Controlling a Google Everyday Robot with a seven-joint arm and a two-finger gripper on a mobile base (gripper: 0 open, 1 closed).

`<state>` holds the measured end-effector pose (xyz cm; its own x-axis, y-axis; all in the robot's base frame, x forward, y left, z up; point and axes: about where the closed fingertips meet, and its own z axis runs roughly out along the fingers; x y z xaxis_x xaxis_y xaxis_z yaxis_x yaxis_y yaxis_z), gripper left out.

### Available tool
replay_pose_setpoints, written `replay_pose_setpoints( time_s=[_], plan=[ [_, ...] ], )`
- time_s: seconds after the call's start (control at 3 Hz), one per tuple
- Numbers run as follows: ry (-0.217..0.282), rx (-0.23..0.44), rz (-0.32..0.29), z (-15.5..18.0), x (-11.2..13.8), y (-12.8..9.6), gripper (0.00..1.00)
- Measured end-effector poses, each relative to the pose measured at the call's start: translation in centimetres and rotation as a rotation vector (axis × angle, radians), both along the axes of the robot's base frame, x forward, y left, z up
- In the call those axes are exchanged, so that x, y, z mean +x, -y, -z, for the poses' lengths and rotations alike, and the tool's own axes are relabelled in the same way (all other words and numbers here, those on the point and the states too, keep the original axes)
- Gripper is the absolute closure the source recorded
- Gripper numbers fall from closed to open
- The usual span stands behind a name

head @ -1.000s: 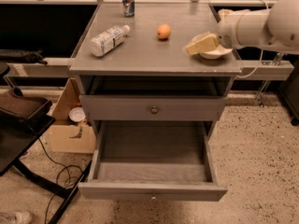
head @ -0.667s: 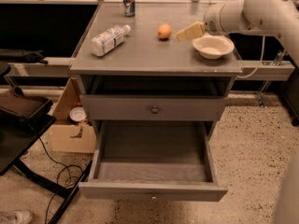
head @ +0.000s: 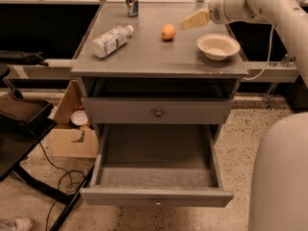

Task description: Place orange into middle drawer

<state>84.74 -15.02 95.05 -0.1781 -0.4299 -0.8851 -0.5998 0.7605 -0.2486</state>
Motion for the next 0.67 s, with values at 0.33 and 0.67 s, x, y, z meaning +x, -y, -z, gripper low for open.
replay_pose_setpoints(
  time_s=[0.33, 0.67],
  plan=[
    [-0.041, 0.028, -0.017, 1.8, 0.9, -1.6, 0.00],
    [-0.096, 0.064, -0.008, 3.2, 2.3, -3.3, 0.00]
  ],
)
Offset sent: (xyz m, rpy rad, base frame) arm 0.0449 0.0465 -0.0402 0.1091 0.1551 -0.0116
